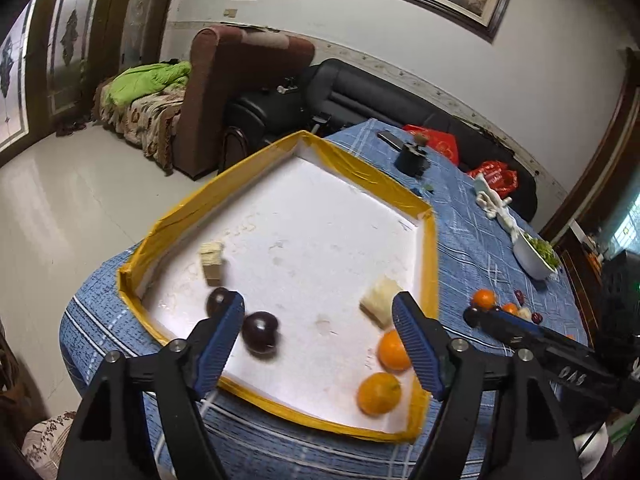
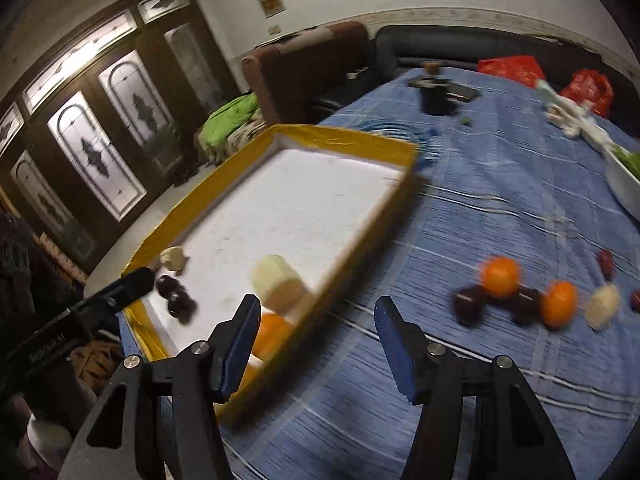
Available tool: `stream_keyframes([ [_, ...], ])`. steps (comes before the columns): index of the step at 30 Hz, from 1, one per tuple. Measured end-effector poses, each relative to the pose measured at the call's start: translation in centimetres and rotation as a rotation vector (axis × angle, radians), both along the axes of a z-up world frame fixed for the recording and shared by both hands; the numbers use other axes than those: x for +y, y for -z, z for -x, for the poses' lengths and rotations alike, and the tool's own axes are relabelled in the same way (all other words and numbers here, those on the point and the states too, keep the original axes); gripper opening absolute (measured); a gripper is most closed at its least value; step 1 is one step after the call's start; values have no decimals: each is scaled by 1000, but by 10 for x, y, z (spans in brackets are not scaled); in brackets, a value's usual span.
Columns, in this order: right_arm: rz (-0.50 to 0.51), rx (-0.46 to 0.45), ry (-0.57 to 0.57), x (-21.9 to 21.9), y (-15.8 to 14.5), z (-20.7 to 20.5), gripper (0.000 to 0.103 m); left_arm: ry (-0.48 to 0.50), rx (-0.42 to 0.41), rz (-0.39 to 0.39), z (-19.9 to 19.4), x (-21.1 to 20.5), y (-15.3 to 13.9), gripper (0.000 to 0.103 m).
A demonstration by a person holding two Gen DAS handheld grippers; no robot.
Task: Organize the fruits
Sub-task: 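Move both open tools back toward the remaining fruit on the table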
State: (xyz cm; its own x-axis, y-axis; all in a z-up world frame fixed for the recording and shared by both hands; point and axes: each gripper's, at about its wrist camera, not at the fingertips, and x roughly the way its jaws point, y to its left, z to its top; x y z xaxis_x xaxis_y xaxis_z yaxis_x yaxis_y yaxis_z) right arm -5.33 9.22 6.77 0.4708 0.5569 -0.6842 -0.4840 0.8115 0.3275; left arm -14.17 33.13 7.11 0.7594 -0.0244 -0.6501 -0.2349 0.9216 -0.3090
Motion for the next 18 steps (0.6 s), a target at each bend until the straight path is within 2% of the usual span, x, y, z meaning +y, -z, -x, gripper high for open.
stream_keyframes([
  [3, -6, 6, 107, -59, 1, -2, 65, 35, 14, 5, -5, -15, -1, 77],
  [6, 3, 33, 268, -129, 7, -14, 64, 78, 24, 11, -9, -37, -1, 78],
  [9, -52, 91, 393, -181, 15, -28, 64, 143, 39, -17, -16, -68, 0, 78],
  [14, -134, 171, 420, -201, 31, -50, 65, 240, 64, -83, -22, -113, -1, 78],
  [18, -121, 198, 416, -185, 44, -65, 65, 272, 65, -138, -24, -132, -5, 78],
])
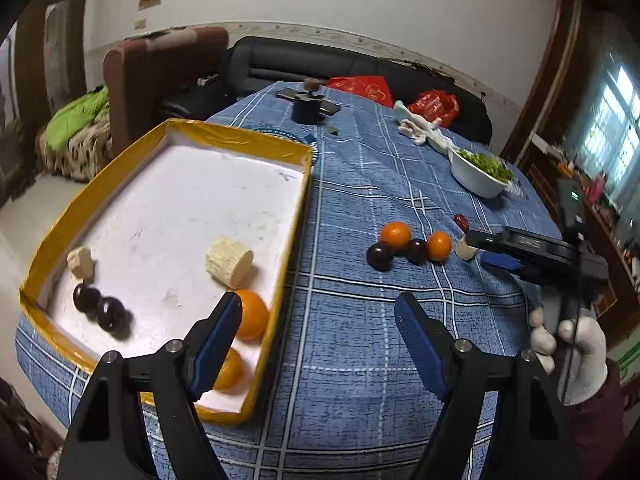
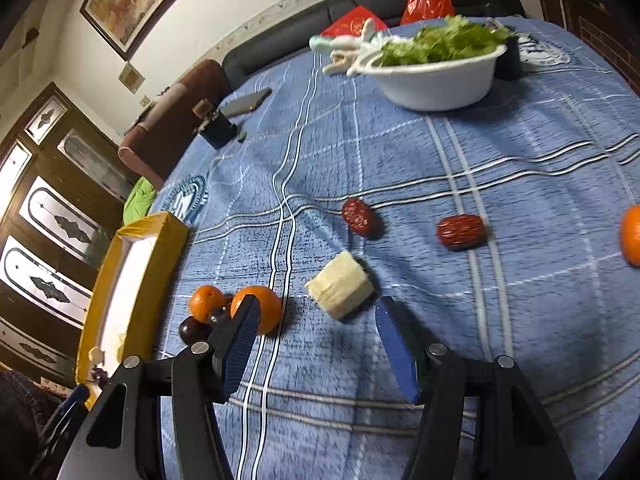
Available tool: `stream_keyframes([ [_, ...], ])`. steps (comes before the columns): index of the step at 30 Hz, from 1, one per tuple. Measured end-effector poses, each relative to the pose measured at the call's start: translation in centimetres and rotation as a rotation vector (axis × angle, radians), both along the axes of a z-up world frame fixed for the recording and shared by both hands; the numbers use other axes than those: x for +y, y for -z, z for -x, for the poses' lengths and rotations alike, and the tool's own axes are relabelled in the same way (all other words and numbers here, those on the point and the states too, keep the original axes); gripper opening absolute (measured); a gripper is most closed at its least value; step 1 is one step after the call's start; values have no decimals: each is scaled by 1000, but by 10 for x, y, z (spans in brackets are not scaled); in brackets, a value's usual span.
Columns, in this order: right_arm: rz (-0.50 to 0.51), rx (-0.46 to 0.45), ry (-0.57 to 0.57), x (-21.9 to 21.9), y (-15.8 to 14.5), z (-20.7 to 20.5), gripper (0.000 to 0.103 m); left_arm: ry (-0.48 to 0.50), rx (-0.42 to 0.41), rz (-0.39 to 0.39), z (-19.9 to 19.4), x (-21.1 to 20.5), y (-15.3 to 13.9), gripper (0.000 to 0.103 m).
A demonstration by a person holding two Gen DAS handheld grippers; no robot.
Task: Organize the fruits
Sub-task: 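Move both open tools back toward the remaining fruit on the table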
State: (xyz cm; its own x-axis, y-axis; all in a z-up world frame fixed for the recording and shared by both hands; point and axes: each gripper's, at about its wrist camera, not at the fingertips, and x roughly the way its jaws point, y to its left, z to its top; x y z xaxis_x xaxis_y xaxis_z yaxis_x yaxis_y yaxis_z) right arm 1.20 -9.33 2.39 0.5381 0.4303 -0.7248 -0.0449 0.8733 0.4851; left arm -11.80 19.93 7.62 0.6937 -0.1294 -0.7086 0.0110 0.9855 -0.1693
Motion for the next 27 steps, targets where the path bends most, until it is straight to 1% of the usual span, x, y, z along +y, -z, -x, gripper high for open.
stream_keyframes([
  [3, 38, -13, 20, 7, 6, -4, 65, 28, -3, -45, -9, -13, -3, 80],
  [4, 42, -19, 20, 8, 7, -4, 65, 31, -1, -48, -13, -17, -2, 82],
  [8, 35, -43, 15, 5, 12, -9, 65, 42, 18, -39, -30, -30, 4, 82],
  [11, 26, -53, 14, 2, 14, -10, 65, 55, 34, -52, -42, -42, 10, 82],
  [14, 47, -62, 11, 5, 14, -12, 65, 76, 58, -50, -55, -53, 16, 82],
  [17, 92, -69, 14, 13, 13, -15, 64, 98, 67, -40, -70, -61, 19, 82],
  [18, 105, -72, 15, 14, 13, -15, 59, 102, 72, -37, -76, -63, 21, 82],
  [19, 130, -73, 22, 16, 13, -14, 44, 108, 83, -28, -84, -66, 23, 82],
  [20, 154, -71, 34, 16, 13, -13, 43, 116, 96, -15, -91, -67, 25, 82],
  [23, 122, -64, 36, 9, 13, -13, 43, 143, 121, 25, -112, -71, 32, 81],
  [24, 113, -62, 37, 7, 14, -13, 43, 155, 127, 25, -118, -73, 35, 81],
  [25, 105, -61, 38, 5, 14, -12, 43, 160, 133, 10, -125, -76, 38, 80],
  [26, 98, -59, 36, 4, 14, -12, 43, 161, 137, -2, -130, -77, 40, 73],
  [27, 96, -60, 36, 4, 15, -12, 43, 166, 142, -7, -134, -79, 42, 69],
])
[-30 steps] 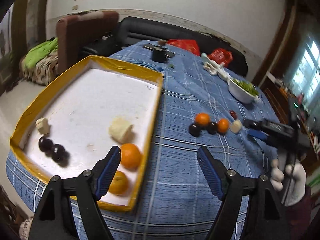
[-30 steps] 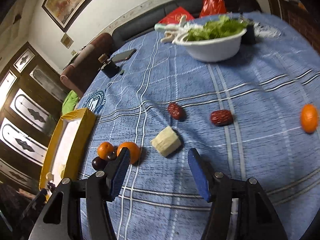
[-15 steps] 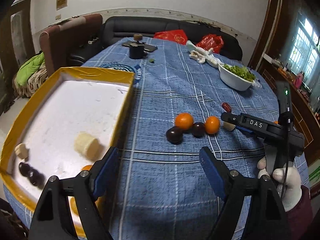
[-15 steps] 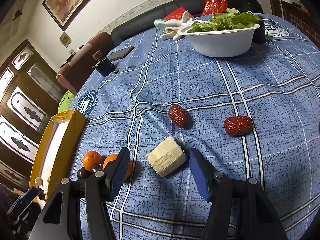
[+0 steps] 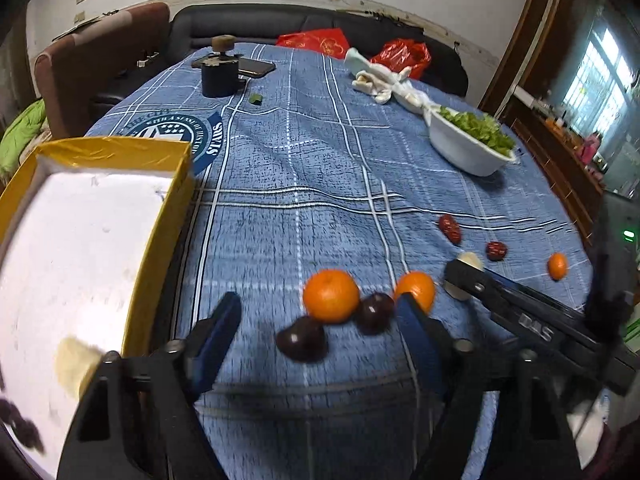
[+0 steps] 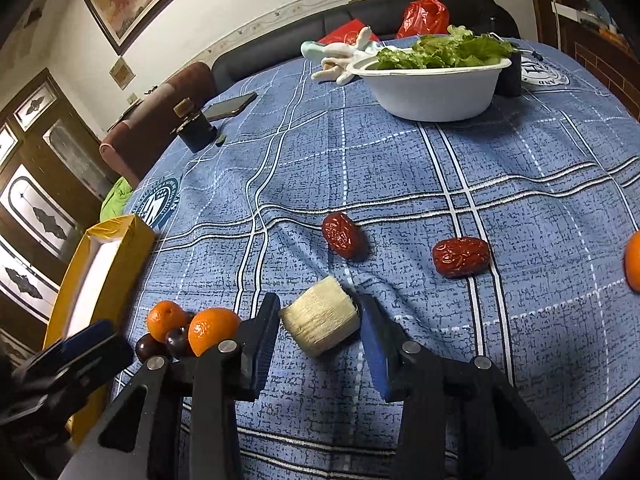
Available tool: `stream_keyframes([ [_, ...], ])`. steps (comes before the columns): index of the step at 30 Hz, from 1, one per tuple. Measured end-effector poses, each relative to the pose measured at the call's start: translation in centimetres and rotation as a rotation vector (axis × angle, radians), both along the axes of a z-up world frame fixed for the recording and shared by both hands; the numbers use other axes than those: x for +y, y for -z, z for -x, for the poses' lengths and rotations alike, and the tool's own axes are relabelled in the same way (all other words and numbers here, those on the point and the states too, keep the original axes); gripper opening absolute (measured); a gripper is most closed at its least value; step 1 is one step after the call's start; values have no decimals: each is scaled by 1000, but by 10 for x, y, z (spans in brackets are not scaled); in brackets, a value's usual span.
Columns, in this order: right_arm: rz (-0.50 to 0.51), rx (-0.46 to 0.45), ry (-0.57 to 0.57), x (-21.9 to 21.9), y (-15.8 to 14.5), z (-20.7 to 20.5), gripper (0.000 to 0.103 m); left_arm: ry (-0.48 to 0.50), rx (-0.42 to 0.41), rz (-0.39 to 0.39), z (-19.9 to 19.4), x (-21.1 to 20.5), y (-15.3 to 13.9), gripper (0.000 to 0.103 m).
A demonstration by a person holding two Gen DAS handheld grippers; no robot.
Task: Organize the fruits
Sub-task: 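Move both open tools back toward the remaining fruit on the table, then grasp an orange with the left tool while the right tool grasps a white cube, then carry orange and cube into the white tray and open both tools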
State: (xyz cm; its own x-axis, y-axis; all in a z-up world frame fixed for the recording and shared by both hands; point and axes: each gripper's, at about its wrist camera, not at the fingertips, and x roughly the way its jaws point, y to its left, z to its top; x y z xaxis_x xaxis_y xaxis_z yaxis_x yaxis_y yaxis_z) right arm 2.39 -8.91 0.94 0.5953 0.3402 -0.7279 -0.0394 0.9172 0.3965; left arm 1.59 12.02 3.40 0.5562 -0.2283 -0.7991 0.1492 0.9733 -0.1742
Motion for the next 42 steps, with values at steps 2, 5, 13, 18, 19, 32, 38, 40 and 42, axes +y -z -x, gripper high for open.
stream_keyframes([
  [2, 4, -1, -2, 0, 0, 1, 44, 5, 21, 8, -8, -1, 6, 63],
  [5, 15, -3, -7, 1, 0, 1, 44, -6, 51, 55, -17, 3, 15, 58],
  [13, -10, -3, 1, -2, 0, 3, 44, -22, 38, 97, -19, 4, 20, 40],
  [18, -44, -18, 6, -7, -3, 8, 44, -34, 10, 90, -11, 4, 15, 32],
  [19, -49, -19, 6, -7, -4, 9, 44, -38, 7, 97, -9, 5, 14, 32],
  [32, -86, -60, -41, -1, -13, 22, 44, -210, -205, 119, 79, 69, -48, 33],
  [38, -87, -63, -69, 12, -14, 33, 44, -364, -237, 105, 103, 133, -58, 33],
  [40, -85, -73, -76, 20, -20, 37, 44, -408, -228, 107, 108, 153, -55, 33],
  [42, -98, -86, -112, 33, -30, 45, 44, -435, -213, 114, 111, 167, -50, 33],
])
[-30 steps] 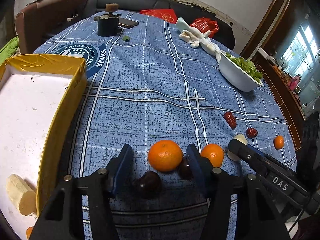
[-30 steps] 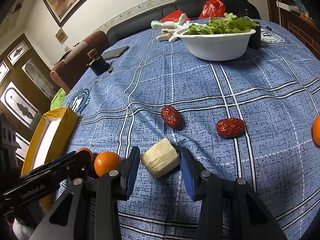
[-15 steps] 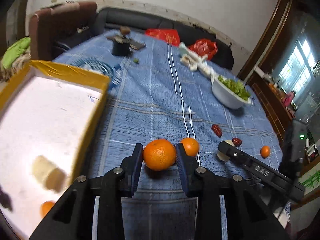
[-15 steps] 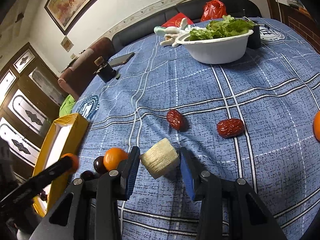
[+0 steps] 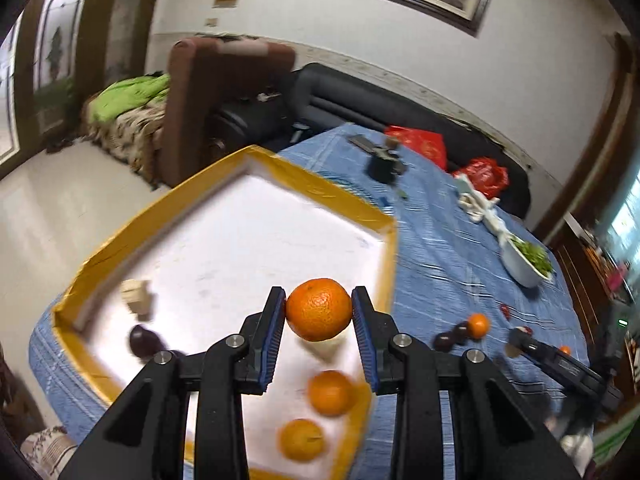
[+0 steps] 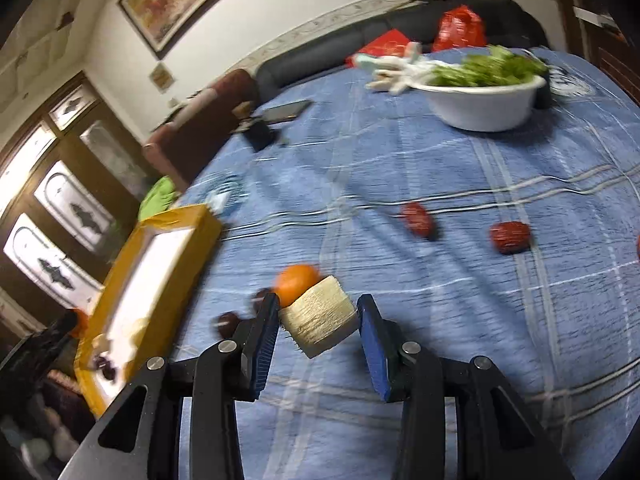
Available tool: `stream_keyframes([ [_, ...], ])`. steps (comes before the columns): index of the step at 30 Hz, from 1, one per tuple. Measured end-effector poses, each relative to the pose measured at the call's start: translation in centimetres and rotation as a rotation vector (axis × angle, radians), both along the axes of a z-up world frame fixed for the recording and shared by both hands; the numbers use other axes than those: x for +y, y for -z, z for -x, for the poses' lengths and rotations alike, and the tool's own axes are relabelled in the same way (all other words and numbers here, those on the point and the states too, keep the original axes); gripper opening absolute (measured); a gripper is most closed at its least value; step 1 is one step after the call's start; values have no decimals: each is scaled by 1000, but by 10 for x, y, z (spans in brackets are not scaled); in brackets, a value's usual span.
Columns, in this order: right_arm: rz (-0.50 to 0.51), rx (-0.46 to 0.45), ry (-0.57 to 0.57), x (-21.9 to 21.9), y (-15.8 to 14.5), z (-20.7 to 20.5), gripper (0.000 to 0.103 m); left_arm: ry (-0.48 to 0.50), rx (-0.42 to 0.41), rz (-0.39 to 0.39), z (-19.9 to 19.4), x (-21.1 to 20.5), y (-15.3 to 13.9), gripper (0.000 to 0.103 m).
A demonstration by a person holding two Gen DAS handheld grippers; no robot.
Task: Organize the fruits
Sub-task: 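Carry orange and cube into the white tray and open both tools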
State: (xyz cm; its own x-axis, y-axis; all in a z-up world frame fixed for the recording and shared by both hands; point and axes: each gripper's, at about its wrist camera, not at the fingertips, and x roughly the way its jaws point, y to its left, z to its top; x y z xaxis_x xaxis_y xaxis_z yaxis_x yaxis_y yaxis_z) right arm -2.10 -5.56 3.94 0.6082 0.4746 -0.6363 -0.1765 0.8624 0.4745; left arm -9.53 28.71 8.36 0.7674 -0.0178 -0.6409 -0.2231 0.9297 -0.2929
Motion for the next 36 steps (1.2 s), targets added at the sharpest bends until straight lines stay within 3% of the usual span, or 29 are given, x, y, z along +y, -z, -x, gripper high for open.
stream_keyframes([
  [5, -2, -37, -182, 70, -22, 29, 44, -19, 50, 56, 2, 23, 24, 33],
  [10, 65, -60, -372, 150, -30, 47, 45, -57, 51, 71, 10, 43, 31, 33],
  [16, 140, -68, -489, 220, -26, 48, 45, -87, 64, 120, 16, 64, 38, 36],
  [22, 203, -74, -508, 247, -15, 45, 45, -94, 28, 163, 26, 77, 34, 63],
  [24, 218, -72, -507, 251, -14, 45, 47, -104, 18, 174, 29, 82, 32, 64],
  [27, 211, -74, -502, 252, -14, 46, 64, -117, 14, 190, 32, 87, 30, 66],
  [36, 184, -103, -462, 229, -26, 55, 66, -95, 2, 167, 41, 80, 22, 70],
])
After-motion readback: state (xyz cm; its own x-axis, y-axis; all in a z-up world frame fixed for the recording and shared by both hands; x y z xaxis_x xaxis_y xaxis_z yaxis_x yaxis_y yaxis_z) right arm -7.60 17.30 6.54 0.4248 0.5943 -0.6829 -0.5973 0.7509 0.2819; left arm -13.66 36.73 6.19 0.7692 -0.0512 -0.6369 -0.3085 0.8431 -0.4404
